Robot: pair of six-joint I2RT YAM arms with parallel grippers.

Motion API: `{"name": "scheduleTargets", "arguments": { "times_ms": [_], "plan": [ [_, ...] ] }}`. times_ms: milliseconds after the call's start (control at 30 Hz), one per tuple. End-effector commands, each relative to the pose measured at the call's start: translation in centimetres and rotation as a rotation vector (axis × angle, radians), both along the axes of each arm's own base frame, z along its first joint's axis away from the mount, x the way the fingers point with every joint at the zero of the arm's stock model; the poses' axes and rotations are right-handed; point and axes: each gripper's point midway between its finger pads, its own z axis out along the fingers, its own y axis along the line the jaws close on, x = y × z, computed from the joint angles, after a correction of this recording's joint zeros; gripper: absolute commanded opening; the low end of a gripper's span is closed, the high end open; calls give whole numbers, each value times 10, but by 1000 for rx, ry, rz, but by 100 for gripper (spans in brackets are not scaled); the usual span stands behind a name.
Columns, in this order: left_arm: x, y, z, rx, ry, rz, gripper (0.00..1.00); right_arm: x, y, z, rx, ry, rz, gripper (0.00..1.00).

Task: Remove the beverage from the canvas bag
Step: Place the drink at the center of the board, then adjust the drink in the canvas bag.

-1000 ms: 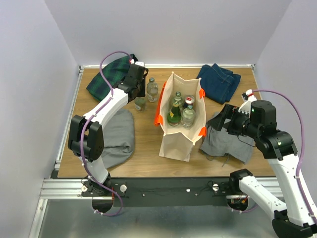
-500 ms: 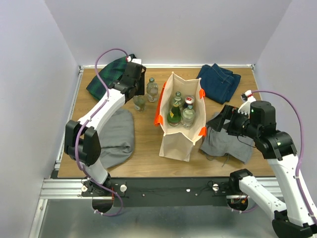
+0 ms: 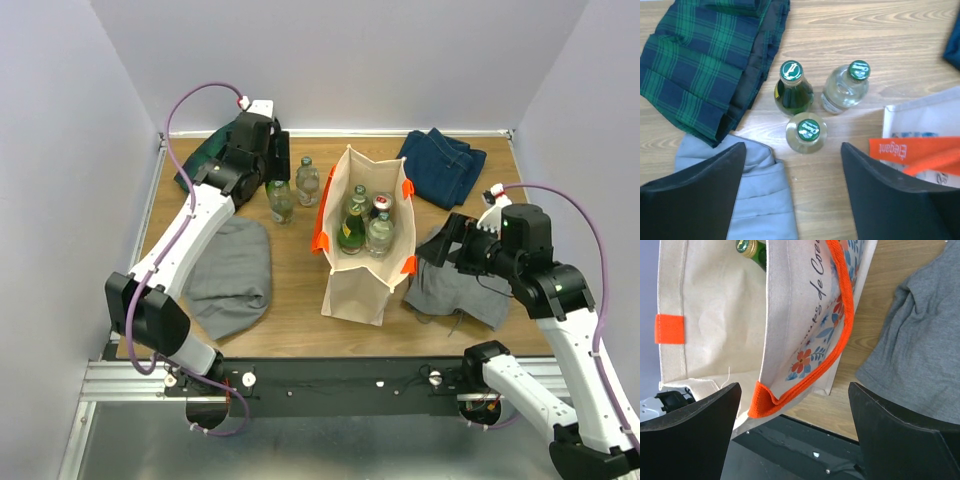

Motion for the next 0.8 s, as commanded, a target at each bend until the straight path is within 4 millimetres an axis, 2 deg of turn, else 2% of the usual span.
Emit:
{"name": "scheduleTargets", "arguments": {
  "times_ms": [0, 67, 200, 267, 300, 400, 533, 667, 700, 733, 767],
  "plan": [
    [-22, -11, 43, -90, -28, -90, 94, 4, 11, -5, 37, -5, 38, 97],
    [-36, -19, 57, -146, -34, -141, 99, 6, 13, -8, 48, -5, 46, 97],
    [-58, -29, 83, -224, -49, -198, 99, 3, 20, -21, 62, 28, 88, 97],
    [-68, -31, 82, -220, -7, -212, 99, 2, 20, -25, 49, 38, 103, 97],
    [-73, -37, 89, -221, -12, -235, 99, 1, 20, -26, 45, 41, 107, 97],
    [-87, -55, 93, -235, 3, -309, 99, -1, 19, -27, 34, 43, 122, 97],
    [-109, -95, 102, -261, -8, -425, 99, -7, 21, -29, 44, 59, 143, 97],
    [-121, -131, 110, -280, -14, -520, 99, -19, 24, -34, 57, 78, 175, 97],
    [-123, -136, 118, -283, -27, -530, 97, -21, 24, -35, 57, 82, 179, 97],
    [-118, -143, 112, -263, -10, -523, 96, -23, 24, -35, 58, 86, 184, 97],
    [-127, -153, 108, -249, 13, -549, 95, -27, 24, -36, 60, 96, 198, 97]
  ]
}}
